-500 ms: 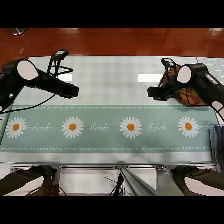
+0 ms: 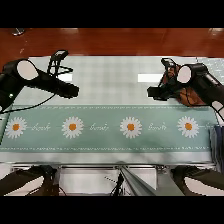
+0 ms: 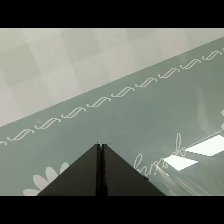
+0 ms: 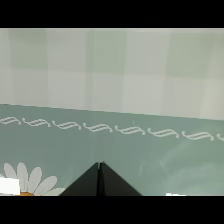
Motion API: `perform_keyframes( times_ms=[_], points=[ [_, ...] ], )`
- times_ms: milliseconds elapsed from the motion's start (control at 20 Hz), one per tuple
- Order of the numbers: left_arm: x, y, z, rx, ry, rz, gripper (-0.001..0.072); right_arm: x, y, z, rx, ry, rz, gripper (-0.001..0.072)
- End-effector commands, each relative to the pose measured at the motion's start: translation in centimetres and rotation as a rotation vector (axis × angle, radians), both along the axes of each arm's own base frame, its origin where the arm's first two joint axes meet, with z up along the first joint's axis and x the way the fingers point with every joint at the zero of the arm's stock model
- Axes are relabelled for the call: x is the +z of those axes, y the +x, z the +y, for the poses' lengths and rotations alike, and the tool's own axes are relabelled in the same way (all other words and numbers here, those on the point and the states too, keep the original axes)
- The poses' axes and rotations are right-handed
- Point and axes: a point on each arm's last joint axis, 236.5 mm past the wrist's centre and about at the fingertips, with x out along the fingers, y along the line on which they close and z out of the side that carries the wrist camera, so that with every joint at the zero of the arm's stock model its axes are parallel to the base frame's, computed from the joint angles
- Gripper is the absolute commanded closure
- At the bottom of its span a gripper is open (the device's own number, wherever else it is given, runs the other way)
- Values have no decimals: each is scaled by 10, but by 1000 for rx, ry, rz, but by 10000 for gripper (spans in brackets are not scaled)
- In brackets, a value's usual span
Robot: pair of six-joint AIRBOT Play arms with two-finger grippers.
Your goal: Fold the shirts.
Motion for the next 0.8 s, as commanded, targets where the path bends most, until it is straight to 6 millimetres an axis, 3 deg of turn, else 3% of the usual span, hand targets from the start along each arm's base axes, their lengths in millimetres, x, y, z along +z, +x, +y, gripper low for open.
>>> perform_keyframes(
  times_ms=[0,100,300,350,400,450,500,550,650,750],
  points=[
    [0,1,0,-1,0,-3,683,0,0,0,0,0,1,683],
    [2,8,-1,10,-5,-30,683,3,13,1,-3,5,-56,683],
    [14,38,-2,56,-32,-158,683,27,74,-12,22,-67,-342,673],
    [17,46,-2,68,-37,-191,682,38,94,-27,62,-159,-441,451],
    [20,57,-2,85,-45,-229,602,50,113,-46,106,-269,-535,108],
    [20,65,-2,96,-48,-254,247,62,130,-71,87,-362,-610,81],
    [19,71,-1,108,-49,-270,12,69,141,-101,6,-411,-653,81],
    [17,77,0,118,-50,-283,3,69,146,-141,-138,-430,-656,81],
    [12,82,3,130,-47,-282,4,48,142,-213,-448,-359,-585,81],
    [4,84,6,139,-42,-266,4,21,134,-255,-626,-256,-496,83]
  ],
)
